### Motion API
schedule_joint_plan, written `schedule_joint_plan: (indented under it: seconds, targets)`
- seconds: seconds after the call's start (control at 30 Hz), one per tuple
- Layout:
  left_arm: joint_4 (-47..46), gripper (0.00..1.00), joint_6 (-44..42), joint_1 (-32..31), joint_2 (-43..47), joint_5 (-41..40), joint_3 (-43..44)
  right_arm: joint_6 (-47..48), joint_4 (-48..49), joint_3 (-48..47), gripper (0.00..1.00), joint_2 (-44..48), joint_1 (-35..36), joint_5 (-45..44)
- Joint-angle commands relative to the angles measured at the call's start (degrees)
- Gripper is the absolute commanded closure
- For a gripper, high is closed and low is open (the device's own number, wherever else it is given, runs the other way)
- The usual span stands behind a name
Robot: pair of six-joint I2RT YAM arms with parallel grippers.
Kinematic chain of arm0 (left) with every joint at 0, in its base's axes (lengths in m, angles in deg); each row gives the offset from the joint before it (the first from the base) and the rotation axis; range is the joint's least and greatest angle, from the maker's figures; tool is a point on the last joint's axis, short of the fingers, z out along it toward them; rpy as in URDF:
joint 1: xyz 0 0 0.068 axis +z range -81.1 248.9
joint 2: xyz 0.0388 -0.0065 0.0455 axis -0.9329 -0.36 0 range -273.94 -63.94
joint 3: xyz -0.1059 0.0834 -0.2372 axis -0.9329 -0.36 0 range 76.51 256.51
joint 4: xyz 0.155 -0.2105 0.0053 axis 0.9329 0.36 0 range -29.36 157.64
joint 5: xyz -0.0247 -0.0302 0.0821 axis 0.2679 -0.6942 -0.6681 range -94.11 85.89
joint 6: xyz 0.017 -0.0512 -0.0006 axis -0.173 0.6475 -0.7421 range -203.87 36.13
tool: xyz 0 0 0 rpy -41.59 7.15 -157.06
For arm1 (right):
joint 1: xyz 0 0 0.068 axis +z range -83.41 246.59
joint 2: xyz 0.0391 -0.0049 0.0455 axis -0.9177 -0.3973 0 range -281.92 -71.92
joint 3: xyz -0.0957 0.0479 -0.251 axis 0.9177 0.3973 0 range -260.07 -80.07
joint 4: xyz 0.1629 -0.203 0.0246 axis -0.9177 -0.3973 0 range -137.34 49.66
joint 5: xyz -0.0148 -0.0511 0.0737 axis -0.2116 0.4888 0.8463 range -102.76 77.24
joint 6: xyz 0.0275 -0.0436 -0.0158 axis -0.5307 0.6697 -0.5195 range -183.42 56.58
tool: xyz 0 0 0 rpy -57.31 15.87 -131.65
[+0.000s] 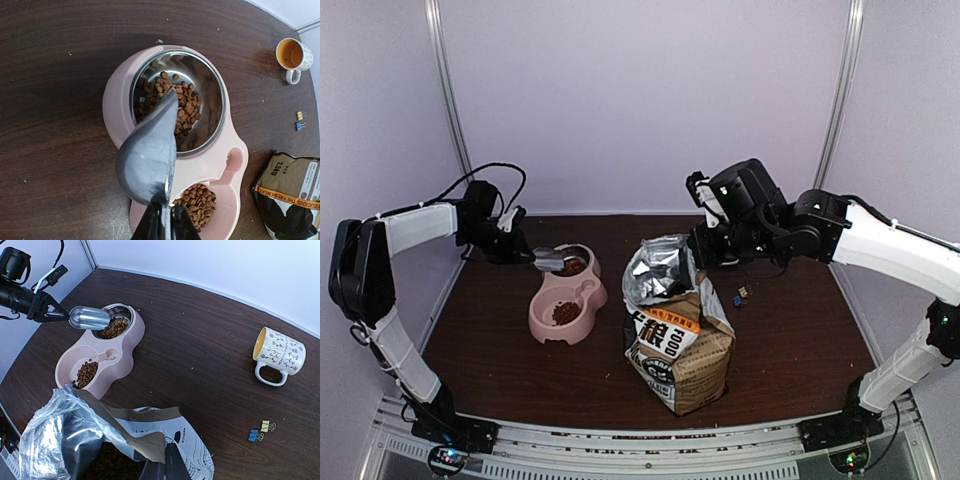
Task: Serve the pet food
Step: Place the pet food in the pet food bowl, then insert the spatula into the pet food bag.
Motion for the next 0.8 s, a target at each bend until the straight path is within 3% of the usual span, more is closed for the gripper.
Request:
schedule_joint_plan:
  seconds: [0.0,0.27,0.77]
  targets:
    - [-0.14,1.0,-3.32,-0.98,1.67,-2.86,2.01,0.17,0.54,-1.64,1.0,-0.76,-0.59,-2.49]
    - [-1.67,1.0,-3.89,-1.55,3.89,-3.52,1.29,-0.02,0.56,-1.38,1.0,-0.78,-0.64,-2.47]
    - [-12.5,1.0,-4.05,-1.51,23.7,-9.9,-8.62,-0.2,0.6,-1.63,1.0,-0.94,-0.63,-2.36]
